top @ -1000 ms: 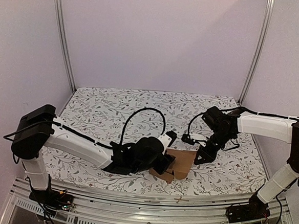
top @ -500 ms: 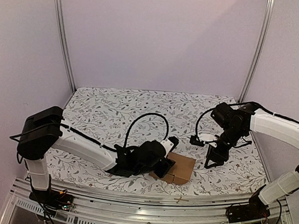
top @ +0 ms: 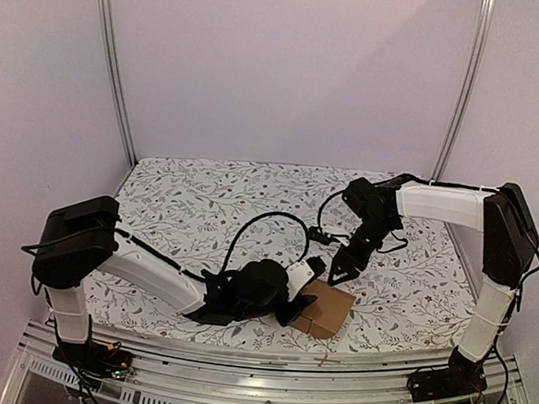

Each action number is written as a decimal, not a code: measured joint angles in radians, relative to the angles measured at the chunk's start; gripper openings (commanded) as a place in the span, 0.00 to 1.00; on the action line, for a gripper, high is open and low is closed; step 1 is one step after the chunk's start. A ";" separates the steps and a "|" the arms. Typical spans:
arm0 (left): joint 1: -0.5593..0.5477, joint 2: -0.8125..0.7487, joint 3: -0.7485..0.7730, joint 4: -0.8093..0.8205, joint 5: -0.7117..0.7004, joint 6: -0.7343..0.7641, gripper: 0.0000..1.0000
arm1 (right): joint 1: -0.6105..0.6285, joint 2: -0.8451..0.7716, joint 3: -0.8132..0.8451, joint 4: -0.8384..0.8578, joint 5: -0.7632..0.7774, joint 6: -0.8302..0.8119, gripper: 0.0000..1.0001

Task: Fold the paper box

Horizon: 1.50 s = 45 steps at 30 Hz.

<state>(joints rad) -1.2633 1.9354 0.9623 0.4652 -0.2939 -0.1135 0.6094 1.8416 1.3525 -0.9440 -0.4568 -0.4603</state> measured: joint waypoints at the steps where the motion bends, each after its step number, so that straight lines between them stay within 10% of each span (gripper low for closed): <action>1: 0.000 0.000 -0.008 0.014 0.001 0.012 0.41 | 0.001 0.020 -0.004 0.001 -0.006 0.008 0.46; 16: -0.068 -0.251 -0.116 -0.005 -0.090 -0.101 0.41 | 0.006 0.041 -0.034 0.004 -0.064 0.079 0.42; 25: -0.132 -0.101 0.014 -0.253 -0.190 -0.246 0.41 | 0.006 0.041 -0.034 0.006 -0.080 0.091 0.42; 31: -0.182 0.032 0.229 -0.486 -0.320 -0.194 0.41 | 0.006 0.041 -0.038 0.007 -0.086 0.095 0.42; 45: -0.193 -0.099 0.149 -0.562 -0.455 -0.033 0.43 | 0.006 0.041 -0.039 0.002 -0.125 0.098 0.47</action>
<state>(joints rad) -1.4563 1.8362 1.1114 -0.0967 -0.7490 -0.1463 0.6151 1.8824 1.3140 -0.9417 -0.5816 -0.3622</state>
